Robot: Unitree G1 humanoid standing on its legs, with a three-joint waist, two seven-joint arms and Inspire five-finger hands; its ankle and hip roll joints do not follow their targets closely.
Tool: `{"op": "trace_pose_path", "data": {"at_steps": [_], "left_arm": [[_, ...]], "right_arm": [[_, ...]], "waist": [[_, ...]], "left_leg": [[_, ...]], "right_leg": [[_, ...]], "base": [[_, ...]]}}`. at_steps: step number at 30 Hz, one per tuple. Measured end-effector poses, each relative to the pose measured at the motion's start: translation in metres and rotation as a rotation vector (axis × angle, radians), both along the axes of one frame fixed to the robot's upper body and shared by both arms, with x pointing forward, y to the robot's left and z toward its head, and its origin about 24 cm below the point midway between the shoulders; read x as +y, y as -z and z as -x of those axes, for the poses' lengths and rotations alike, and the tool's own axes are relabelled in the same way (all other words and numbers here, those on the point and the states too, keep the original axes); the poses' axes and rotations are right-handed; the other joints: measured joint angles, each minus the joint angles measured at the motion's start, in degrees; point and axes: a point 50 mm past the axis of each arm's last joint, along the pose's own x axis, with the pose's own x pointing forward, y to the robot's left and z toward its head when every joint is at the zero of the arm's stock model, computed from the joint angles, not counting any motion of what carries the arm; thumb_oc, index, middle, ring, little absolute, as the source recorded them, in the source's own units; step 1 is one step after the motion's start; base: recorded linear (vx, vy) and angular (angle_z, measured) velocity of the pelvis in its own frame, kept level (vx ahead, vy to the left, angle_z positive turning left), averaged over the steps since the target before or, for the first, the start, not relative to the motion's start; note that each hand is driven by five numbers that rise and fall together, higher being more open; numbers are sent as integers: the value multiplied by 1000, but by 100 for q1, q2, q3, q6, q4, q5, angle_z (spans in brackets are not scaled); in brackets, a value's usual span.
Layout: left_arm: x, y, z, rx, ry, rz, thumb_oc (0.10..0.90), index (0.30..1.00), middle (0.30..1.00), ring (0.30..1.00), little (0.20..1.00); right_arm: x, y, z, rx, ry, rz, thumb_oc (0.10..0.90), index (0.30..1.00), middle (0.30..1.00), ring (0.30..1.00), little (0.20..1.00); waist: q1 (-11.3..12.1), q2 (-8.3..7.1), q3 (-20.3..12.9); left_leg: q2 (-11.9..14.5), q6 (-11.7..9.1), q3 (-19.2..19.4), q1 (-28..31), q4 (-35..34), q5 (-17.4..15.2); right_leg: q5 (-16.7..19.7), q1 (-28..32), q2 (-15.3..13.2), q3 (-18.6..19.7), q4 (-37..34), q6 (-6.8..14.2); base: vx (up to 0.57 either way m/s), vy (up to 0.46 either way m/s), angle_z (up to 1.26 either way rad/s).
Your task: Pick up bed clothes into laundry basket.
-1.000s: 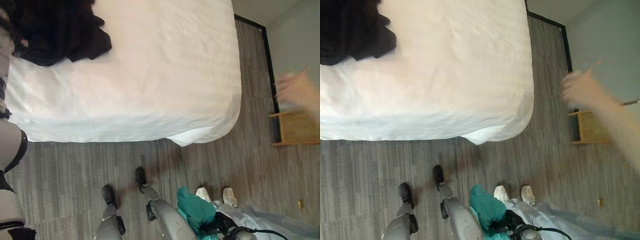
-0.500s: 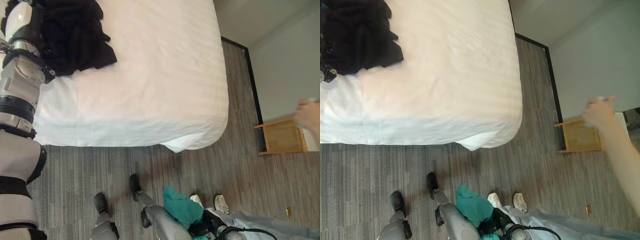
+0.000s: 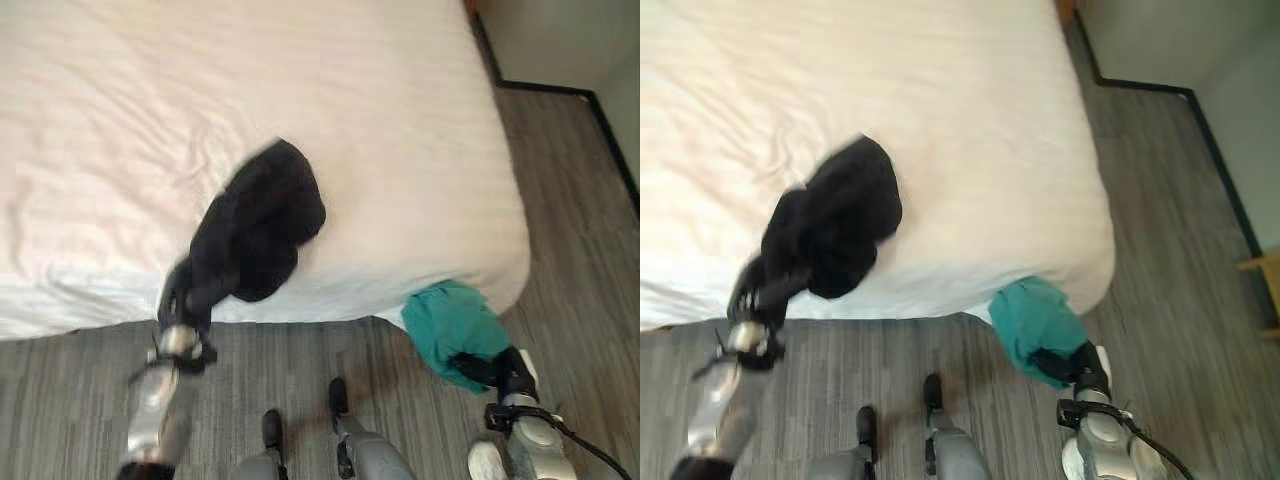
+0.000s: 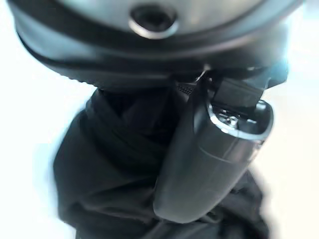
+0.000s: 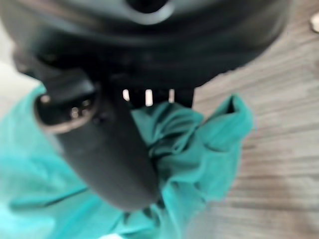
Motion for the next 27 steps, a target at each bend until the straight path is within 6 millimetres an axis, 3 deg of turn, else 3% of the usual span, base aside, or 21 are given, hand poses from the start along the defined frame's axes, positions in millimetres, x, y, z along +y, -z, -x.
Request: {"op": "trace_pose_path", "data": {"at_steps": [3, 4, 5, 6, 7, 8, 9, 10, 12, 13, 14, 15, 18, 19, 20, 21, 22, 23, 24, 25, 27], "left_arm": [[5, 21, 22, 102, -37, 57, 400, 300, 300, 300, 300], [1, 28, 26, 135, -21, 81, 400, 300, 300, 300, 300], [-9, 37, 31, 167, -12, 126, 400, 300, 300, 300, 300], [-19, 41, 31, 173, 2, 177, 400, 300, 300, 300, 300], [-37, 43, 26, 167, 65, 220, 400, 300, 300, 300, 300], [-51, 37, 15, 132, 117, 253, 400, 300, 300, 300, 300], [-62, 32, 8, 109, 160, 268, 400, 300, 300, 300, 300], [-72, 16, -7, 32, 234, 263, 400, 300, 300, 300, 300], [-76, -7, -34, -45, 332, 179, 400, 300, 300, 300, 300], [-82, -25, -53, -115, 397, 109, 400, 300, 300, 300, 300], [-83, -31, -58, -138, 406, 92, 400, 300, 300, 300, 300], [-78, -38, -61, -169, 399, 57, 400, 300, 300, 300, 300], [-66, -34, -56, -160, 357, 33, 400, 300, 300, 300, 300], [-51, -20, -42, -107, 288, 41, 400, 300, 300, 300, 300], [-43, -10, -33, -70, 244, 52, 400, 300, 300, 300, 300], [-29, 9, -13, 15, 163, 59, 400, 300, 300, 300, 300], [-29, 17, -4, 52, 145, 72, 400, 300, 300, 300, 300], [-29, 22, 3, 74, 127, 81, 400, 300, 300, 300, 300], [-27, 23, 2, 78, 119, 82, 400, 300, 300, 300, 300], [-28, 23, -1, 93, 118, 80, 400, 300, 300, 300, 300], [-19, 11, -5, 52, 105, 50, 400, 300, 300, 300, 300]], "right_arm": [[-3, -8, -9, -53, 43, -20, 400, 300, 300, 300, 300], [1, -17, -18, -105, 34, -31, 400, 300, 300, 300, 300], [12, -30, -34, -188, 11, -64, 400, 300, 300, 300, 300], [22, -37, -39, -238, -15, -84, 400, 300, 300, 300, 300], [31, -44, -42, -281, -51, -86, 400, 300, 300, 300, 300], [52, -57, -46, -349, -127, -97, 400, 300, 300, 300, 300], [67, -62, -45, -378, -186, -119, 400, 300, 300, 300, 300], [87, -68, -46, -419, -291, -153, 400, 300, 300, 300, 300], [93, -63, -44, -412, -303, -195, 400, 300, 300, 300, 300], [85, -52, -31, -367, -270, -203, 400, 300, 300, 300, 300], [82, -51, -28, -361, -258, -203, 400, 300, 300, 300, 300], [72, -41, -16, -308, -221, -198, 400, 300, 300, 300, 300], [52, -28, 9, -208, -175, -166, 400, 300, 300, 300, 300], [43, -25, 17, -144, -174, -138, 400, 300, 300, 300, 300], [42, -25, 16, -136, -176, -133, 400, 300, 300, 300, 300], [47, -23, 15, -136, -179, -150, 400, 300, 300, 300, 300], [49, -24, 18, -142, -186, -149, 400, 300, 300, 300, 300], [44, -34, 17, -167, -203, -114, 400, 300, 300, 300, 300], [45, -36, 11, -190, -203, -122, 400, 300, 300, 300, 300], [52, -39, 3, -213, -230, -132, 400, 300, 300, 300, 300], [63, -45, -4, -205, -344, -110, 400, 300, 300, 300, 300]], "waist": [[126, 26, 62], [209, -92, 89], [231, -100, 95], [204, -1, 34], [160, 34, -26], [-133, 57, -89], [-208, -25, -199], [-451, -138, -336], [-707, -580, -357], [-927, -775, -448], [-985, -776, -454], [-1079, -624, -459], [-1190, -258, -471], [-1080, 26, -374], [-864, 177, -302], [-620, 28, -306], [-628, -54, -440], [-529, 119, -731], [-468, -9, -721], [-540, 39, -733], [-296, -59, -753]], "left_leg": [[-163, -64, -358, -207, 778, -58], [-337, -104, -869, -461, 1485, -109], [-466, -169, -1495, -602, 2355, -432], [-485, -145, -1681, -564, 2646, -643], [-462, -152, -1741, -413, 2696, -777], [-587, -43, -2006, -194, 2726, -1019], [-758, 235, -2166, 124, 2174, -1073], [-839, 633, -1749, 642, 1026, -960], [-1046, 695, -1401, 545, 868, -784], [-1130, 823, -969, 372, 922, -722], [-1106, 841, -882, 226, 1063, -731], [-918, 893, -425, 298, 778, -644], [-604, 855, 217, 188, 725, -598], [-265, 580, 906, 200, 860, -718], [-53, 434, 1307, 310, 995, -807], [45, 381, 1485, 19, 1994, -822], [-59, 618, 1277, -307, 2441, -946], [124, 778, 919, -491, 1851, -1053], [-26, 650, 1059, -429, 1822, -1003], [-38, 549, 968, -365, 1542, -791], [63, 400, 1484, -276, 1220, -600]], "right_leg": [[-88, 23, -65, 74, 177, -93], [-313, -35, -257, 424, 345, -84], [-356, -3, -247, 795, 397, -3], [-355, 58, -153, 1002, 349, 75], [-286, 3, -86, 1212, 302, 181], [-237, -33, 25, 1594, 239, 322], [-146, -207, 150, 2071, 259, 450], [-109, -478, 358, 2586, 212, 581], [-32, -656, 290, 3040, 152, 615], [-686, -914, 209, 2979, 91, 1026], [-978, -965, 173, 2975, 91, 1247], [-764, -1159, 281, 2347, 299, 1272], [-718, -1344, 361, 1297, 1473, 1038], [-941, -1148, 329, 461, 2359, 580], [-1091, -968, 217, -270, 2705, 5], [-804, -335, -362, -952, 2725, -586], [-574, -81, -714, -658, 2421, -459], [-990, -213, -865, -551, 2724, 132], [-1014, -173, -1159, -424, 2809, 447], [-901, 561, -1219, -316, 1915, 857], [-657, 929, -1133, -381, 930, 959]], "base": [[-224, 22, 15], [-155, 114, -78], [-66, 185, -111], [-56, 175, -137], [-124, 233, -124], [-122, 137, -149], [-340, 270, -225], [-234, 167, -217], [-405, 182, -170], [-457, 99, -144], [-623, -28, -201], [-321, -44, -173], [-412, -34, -175], [-372, -43, -240], [-451, -97, -346], [-234, -59, -259], [-298, -118, -222], [-155, -160, -137], [-277, -393, -125], [-214, -340, -107], [-117, -307, -108]]}}
